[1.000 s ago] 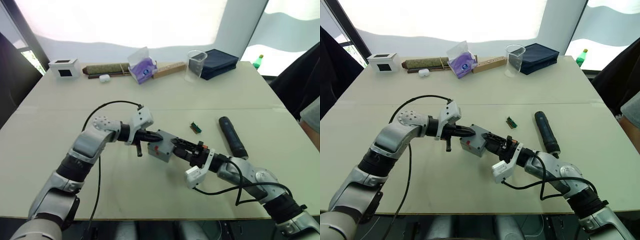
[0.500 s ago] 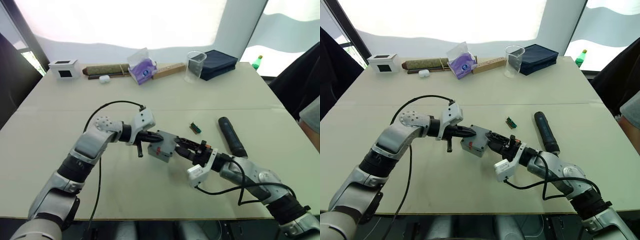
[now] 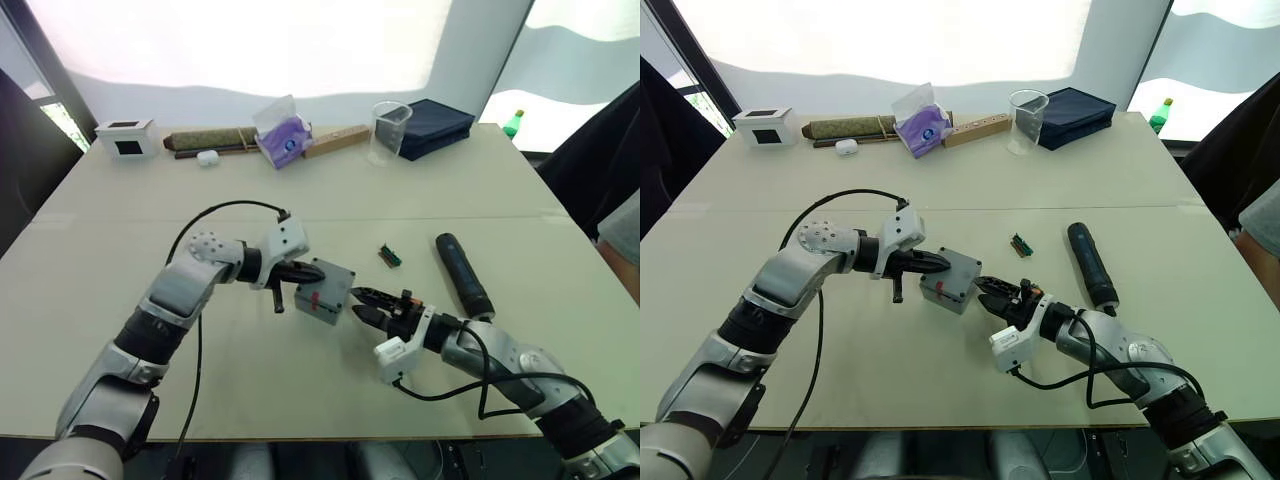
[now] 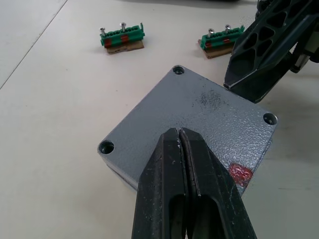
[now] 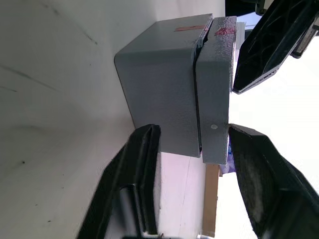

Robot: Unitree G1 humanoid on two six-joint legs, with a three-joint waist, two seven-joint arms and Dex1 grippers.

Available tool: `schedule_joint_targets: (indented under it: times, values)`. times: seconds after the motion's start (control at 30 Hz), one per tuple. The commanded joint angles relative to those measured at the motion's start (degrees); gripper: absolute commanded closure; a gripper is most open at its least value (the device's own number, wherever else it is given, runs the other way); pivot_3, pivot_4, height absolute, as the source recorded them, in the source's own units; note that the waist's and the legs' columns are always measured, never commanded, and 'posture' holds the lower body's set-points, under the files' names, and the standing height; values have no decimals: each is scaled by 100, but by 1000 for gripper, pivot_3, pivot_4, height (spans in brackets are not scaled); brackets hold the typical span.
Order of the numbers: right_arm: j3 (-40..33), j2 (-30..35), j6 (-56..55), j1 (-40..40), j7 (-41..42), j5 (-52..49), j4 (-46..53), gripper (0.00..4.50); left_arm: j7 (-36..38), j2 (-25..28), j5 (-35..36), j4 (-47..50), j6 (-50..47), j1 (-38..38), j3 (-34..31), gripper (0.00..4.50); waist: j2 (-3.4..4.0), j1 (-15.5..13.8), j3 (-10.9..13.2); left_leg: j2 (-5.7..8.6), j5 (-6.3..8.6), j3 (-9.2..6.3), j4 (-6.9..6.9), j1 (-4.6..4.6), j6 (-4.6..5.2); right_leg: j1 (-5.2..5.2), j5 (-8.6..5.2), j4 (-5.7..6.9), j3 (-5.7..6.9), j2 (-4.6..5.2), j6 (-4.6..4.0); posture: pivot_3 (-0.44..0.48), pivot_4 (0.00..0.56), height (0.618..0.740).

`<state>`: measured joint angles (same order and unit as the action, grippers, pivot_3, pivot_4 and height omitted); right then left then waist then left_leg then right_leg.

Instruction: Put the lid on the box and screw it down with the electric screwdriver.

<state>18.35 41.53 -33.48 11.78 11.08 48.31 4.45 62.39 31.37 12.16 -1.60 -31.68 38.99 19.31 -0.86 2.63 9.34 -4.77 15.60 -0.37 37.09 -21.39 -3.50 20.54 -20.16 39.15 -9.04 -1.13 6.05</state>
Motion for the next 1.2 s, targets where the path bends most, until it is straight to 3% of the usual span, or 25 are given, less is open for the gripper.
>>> schedule_joint_targets:
  times: [0.03, 0.07, 0.43, 0.83, 1.2]
  values:
    - [-222, 19, 46, -23, 19, -172, 292, 4152, -18, 94, -290, -236, -56, -196, 233, 4500, -1, -2, 0, 0, 0, 0, 0, 0, 0, 0, 0, 0, 0, 0, 0, 0, 150, 740]
    - [-235, 16, 51, -32, 28, -180, 306, 4403, -44, 91, -315, -250, -37, -195, 234, 4500, -1, -1, 1, 0, 0, 0, 0, 0, 0, 0, 0, -1, 0, 0, 0, 0, 150, 740]
    - [-390, -134, 505, -351, 658, -904, 715, 4403, 48, -89, 161, -32, -279, -187, -91, 4500, -4, -6, 2, 0, 1, 0, -1, -2, 1, 0, 0, -2, -1, 0, 0, 0, 150, 740]
    - [-340, -373, 656, -249, 874, -962, 777, 4403, 157, -101, 428, -48, -392, 147, -425, 4500, -14, -7, 18, 0, 1, 0, -6, -16, 1, 18, 0, -3, -1, 0, 0, 0, 150, 740]
    - [-374, -368, 634, -290, 883, -931, 799, 4403, -58, -248, 618, -522, -456, 483, -918, 4500, -17, -11, 24, 0, -12, 0, 1, -94, -22, 94, 1, 2, 0, 0, 2, 0, 150, 740]
